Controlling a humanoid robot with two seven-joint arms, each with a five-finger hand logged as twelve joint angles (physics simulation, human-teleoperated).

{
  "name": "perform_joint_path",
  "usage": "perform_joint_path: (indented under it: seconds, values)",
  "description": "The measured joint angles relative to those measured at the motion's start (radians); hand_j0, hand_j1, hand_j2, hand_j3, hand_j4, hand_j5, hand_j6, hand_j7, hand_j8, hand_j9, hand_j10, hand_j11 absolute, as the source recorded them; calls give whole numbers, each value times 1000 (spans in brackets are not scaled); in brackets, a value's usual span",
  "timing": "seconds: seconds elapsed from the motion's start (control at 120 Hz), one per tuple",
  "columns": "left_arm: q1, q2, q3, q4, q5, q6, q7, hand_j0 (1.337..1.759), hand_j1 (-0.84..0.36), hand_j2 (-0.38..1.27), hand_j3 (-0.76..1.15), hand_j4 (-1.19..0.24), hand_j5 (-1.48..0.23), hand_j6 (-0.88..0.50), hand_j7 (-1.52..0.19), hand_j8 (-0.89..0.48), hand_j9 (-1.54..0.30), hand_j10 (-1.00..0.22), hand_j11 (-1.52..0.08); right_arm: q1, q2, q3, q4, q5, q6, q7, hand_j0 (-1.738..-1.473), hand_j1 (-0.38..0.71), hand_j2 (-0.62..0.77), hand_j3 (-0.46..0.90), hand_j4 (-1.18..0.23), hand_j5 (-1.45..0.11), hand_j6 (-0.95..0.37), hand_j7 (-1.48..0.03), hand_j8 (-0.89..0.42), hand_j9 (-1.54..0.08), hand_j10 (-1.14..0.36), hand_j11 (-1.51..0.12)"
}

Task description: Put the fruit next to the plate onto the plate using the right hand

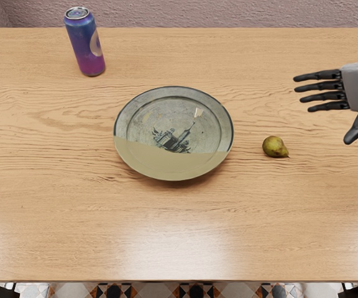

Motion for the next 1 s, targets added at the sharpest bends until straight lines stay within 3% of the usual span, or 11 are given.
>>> perform_joint_path:
  seconds: [0.192, 0.233, 0.283, 0.425, 0.558, 0.633, 0.742, 0.85, 1.0]
  values:
    - [0, 0, 0, 0, 0, 0, 0, 1658, 349, 0, 0, -1, -1, -1, -1, -1, -1, 0, -1, 58, 70, -26, 14, -38, 1, -2, -1658, -328, -4, 0, -18, -23, -18, -23, -19, -23, -19, -23]
    - [0, 0, 0, 0, 0, 0, 0, 1658, 349, 0, 0, -1, -1, -1, -1, -1, -1, 0, 0, 157, 105, -122, 13, -58, -8, -2, -1658, -328, -4, 0, -19, -23, -19, -23, -19, -23, -19, -23]
    - [0, 0, 0, 0, 0, 0, 0, 1658, 349, 0, 0, 0, 0, -1, 0, -1, 0, 0, 0, 310, 163, -329, 11, -71, -68, -2, -1658, -328, -4, 0, -19, -24, -19, -24, -19, -23, -19, -23]
    - [1, 0, 0, 0, 0, 0, 0, 1658, 349, 0, 0, 0, 0, -1, 0, -1, 0, 0, 0, 718, 362, -860, 22, -83, -370, -2, -1658, -317, -6, 0, -27, -35, -28, -35, -28, -35, -27, -35]
    - [0, 0, 0, 0, 0, 0, 0, 1658, 349, 0, 0, 0, 0, -1, 0, -1, 0, -1, 0, 887, 431, -1033, 60, -83, -652, -2, -1658, -316, -6, 0, -29, -37, -30, -36, -29, -36, -29, -36]
    - [0, 0, 0, 0, 0, 0, 0, 1658, 349, 0, 0, 0, 0, -1, 0, -1, 0, 0, 0, 910, 453, -1063, 115, -83, -862, -2, -1658, -313, -6, 0, -32, -40, -32, -39, -32, -40, -31, -40]
    - [0, 0, 0, 0, 0, 0, 0, 1658, 349, 0, 0, 0, 0, -1, 0, 0, 0, 0, 0, 867, 556, -1081, 161, -63, -1092, -2, -1658, -310, -7, 0, -34, -43, -35, -43, -34, -43, -34, -43]
    - [0, 0, 0, 0, 0, 0, 0, 1658, 349, 0, 0, 0, 0, 0, 0, 0, 0, 0, 0, 790, 639, -1075, 172, -55, -1176, -2, -1658, -307, -7, 0, -36, -46, -37, -46, -36, -46, -36, -46]
    - [0, 0, 0, 0, 0, 0, 0, 1658, 349, 0, 0, 0, 0, 0, 0, 0, 0, 0, 0, 657, 709, -1047, 131, -58, -1211, -2, -1658, -296, -8, 0, -46, -58, -47, -58, -46, -58, -46, -58]
